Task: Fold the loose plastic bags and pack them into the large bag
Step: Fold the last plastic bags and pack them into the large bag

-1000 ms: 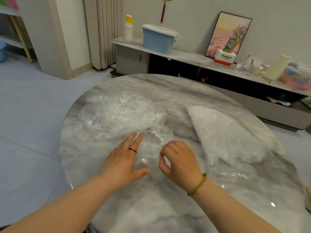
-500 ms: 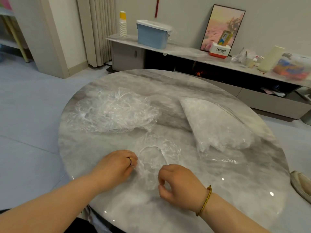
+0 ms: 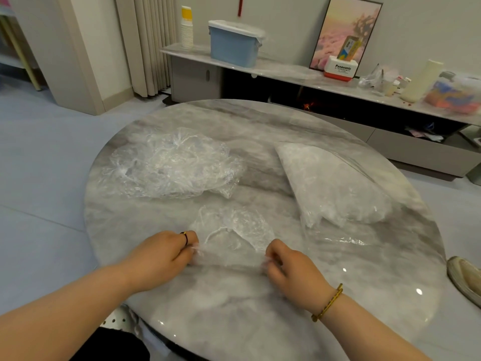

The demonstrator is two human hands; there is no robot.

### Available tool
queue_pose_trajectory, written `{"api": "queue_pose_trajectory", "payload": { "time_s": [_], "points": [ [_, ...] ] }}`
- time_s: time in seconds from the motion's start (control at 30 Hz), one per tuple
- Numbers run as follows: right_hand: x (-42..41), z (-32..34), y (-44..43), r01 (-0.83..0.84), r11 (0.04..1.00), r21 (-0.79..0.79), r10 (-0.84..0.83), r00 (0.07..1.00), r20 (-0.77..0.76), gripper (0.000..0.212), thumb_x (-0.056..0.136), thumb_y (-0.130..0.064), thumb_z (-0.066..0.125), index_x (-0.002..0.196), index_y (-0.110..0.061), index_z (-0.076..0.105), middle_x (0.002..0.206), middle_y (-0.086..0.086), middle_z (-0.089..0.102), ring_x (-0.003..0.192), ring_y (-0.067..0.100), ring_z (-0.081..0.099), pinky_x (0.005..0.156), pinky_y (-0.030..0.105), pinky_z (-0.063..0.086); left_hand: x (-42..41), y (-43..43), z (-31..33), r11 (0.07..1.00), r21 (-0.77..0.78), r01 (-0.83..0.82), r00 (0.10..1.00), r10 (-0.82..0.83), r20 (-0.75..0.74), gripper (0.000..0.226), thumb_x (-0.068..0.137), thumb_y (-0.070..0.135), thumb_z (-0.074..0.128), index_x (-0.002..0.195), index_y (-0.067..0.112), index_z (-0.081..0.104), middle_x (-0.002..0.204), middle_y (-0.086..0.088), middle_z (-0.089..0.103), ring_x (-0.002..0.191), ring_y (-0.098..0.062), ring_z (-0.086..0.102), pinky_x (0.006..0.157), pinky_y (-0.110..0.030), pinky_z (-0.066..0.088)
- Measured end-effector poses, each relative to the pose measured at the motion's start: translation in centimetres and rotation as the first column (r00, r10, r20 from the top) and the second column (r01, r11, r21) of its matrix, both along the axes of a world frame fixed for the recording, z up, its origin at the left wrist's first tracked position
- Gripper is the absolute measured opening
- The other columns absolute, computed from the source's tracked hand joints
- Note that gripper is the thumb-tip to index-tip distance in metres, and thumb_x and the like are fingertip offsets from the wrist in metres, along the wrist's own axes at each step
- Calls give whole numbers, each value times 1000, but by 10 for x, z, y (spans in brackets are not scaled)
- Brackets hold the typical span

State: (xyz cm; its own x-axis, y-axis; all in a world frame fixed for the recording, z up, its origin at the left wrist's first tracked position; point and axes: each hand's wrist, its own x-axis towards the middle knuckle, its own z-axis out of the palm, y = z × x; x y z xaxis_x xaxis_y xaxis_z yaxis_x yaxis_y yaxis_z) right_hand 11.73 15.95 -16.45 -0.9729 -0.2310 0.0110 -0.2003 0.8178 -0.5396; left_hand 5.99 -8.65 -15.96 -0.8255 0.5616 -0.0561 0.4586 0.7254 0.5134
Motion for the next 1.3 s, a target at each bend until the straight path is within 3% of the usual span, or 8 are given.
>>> {"api": "queue_pose_trajectory", "payload": {
  "time_s": [0.3, 0.5, 0.63, 0.77, 0.93, 1.03, 1.13, 1.3],
  "points": [
    [-5, 4, -11, 291, 941, -172, -282, 957, 73, 30, 96, -10, 36, 76, -32, 29, 62, -10, 54, 72, 22, 63, 72, 33, 49, 6, 12, -3, 905, 300, -301, 954, 285, 97, 25, 96, 16, 43, 74, 28, 41, 53, 6, 44, 50, 3, 49, 53, -16, 36],
    [-7, 2, -22, 329, 943, -54, -328, 944, 16, 6, 99, -18, 30, 94, -21, 31, 74, 6, 60, 71, 31, 60, 67, 38, 49, 3, 26, 2, 837, 373, -400, 916, 364, 166, 23, 96, 15, 43, 76, 27, 41, 53, 0, 40, 37, -8, 43, 40, -14, 38],
    [-14, -2, -25, 348, 934, 74, -350, 937, 11, 7, 101, -24, 27, 95, -20, 29, 59, -3, 43, 63, 23, 47, 49, 29, 31, -3, 27, 1, 887, 192, -420, 907, 414, 76, 3, 95, 22, 46, 98, 22, 46, 50, 4, 40, 46, -12, 38, 49, -25, 32],
    [-20, -6, -27, 338, 928, 160, -345, 938, 21, 17, 100, -24, 31, 110, -13, 39, 60, -8, 37, 61, 18, 42, 45, 20, 25, 2, 28, 6, 890, -155, -430, 899, 404, -172, 38, 97, 30, 39, 133, 22, 32, 84, 8, 57, 72, -15, 56, 61, -26, 39],
    [-20, -2, -33, 357, 921, 157, -364, 931, 20, 33, 97, -14, 34, 130, -13, 30, 74, -5, 45, 54, 9, 39, 46, 22, 26, 3, 29, 4, 980, 99, -174, 754, 197, -626, 29, 77, 13, 46, 104, 13, 57, 95, -9, 68, 89, -22, 55, 83, -30, 34],
    [-19, -2, -38, 387, 889, 245, -332, 913, -238, 49, 83, -4, 53, 128, -15, 40, 111, 1, 55, 69, 19, 60, 41, 18, 24, 15, 40, -10, 990, -97, 102, 816, -140, -561, 41, 77, 21, 39, 106, 17, 66, 104, -2, 70, 104, -16, 55, 102, -29, 21],
    [-20, -12, -42, 331, 904, 272, -146, 836, -530, 41, 65, -13, 46, 106, -17, 46, 102, 3, 68, 73, 18, 68, 50, 21, 49, 23, 45, -25, 923, -350, 159, 884, -291, -367, 52, 78, 36, 35, 114, 13, 65, 117, -2, 65, 114, -15, 56, 107, -29, 11],
    [-21, -29, -42, 152, 918, 366, 31, 893, -449, 42, 75, -28, 35, 111, -21, 56, 112, 1, 68, 103, 15, 65, 79, 35, 54, 13, 39, -29, 914, -374, 156, 953, -239, -185, 59, 87, 53, 25, 124, 11, 42, 120, -1, 63, 119, -11, 39, 108, -26, 8]
  ]
}}
